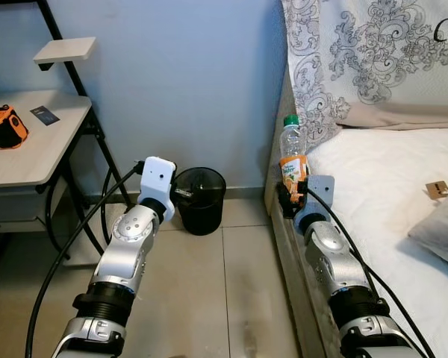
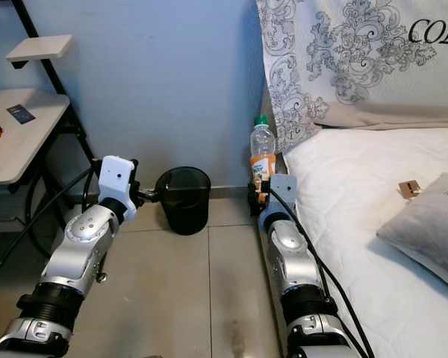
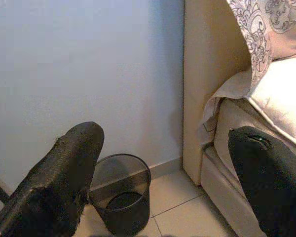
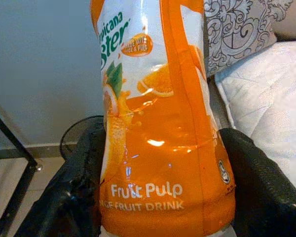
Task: Clean up the room
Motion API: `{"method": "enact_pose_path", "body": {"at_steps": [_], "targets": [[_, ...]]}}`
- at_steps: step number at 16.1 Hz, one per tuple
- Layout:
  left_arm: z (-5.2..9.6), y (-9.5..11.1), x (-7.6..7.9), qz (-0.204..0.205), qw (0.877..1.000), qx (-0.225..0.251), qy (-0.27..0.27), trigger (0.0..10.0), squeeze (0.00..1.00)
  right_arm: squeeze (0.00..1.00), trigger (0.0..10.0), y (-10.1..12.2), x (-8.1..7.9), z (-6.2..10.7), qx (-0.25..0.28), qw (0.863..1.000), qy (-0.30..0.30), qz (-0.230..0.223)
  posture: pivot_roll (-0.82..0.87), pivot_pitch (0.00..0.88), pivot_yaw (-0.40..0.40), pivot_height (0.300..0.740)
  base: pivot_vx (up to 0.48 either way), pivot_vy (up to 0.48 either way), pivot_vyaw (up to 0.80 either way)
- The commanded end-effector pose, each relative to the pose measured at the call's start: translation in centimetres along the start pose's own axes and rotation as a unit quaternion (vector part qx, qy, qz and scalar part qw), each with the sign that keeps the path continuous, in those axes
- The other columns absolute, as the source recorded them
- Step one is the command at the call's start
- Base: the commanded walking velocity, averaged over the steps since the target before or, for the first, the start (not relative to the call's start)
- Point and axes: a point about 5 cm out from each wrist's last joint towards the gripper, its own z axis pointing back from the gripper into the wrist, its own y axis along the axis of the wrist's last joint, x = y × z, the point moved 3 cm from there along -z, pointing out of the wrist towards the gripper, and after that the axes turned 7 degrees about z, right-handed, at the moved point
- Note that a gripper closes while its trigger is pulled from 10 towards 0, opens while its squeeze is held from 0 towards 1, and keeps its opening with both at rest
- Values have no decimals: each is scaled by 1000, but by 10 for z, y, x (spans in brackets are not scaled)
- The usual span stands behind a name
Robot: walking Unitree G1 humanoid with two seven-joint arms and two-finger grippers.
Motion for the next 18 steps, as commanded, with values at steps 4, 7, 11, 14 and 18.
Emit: {"method": "enact_pose_path", "body": {"at_steps": [4,7,11,14,18], "targets": [[1,-2,-2,1,1000,-5,2,10000,0,0,10000,6,-3,-1,15,1000,8,-14,-15,0,49,740,388,0,0],[1,-1,-3,3,1000,-5,2,10000,0,0,10000,5,-5,-2,8,1000,15,-23,-15,0,52,740,414,0,0],[0,0,-4,4,1000,-5,4,10000,0,0,10000,9,-6,-3,16,999,19,-22,-16,0,55,740,440,0,-400],[-1,1,-6,5,1000,-5,7,10000,0,0,10000,10,-8,-4,13,999,31,1,-15,0,57,740,441,0,0],[-1,1,-7,5,1000,-5,8,10000,0,0,10000,9,-7,-5,9,1000,21,-8,-12,0,59,740,442,0,400]]}}
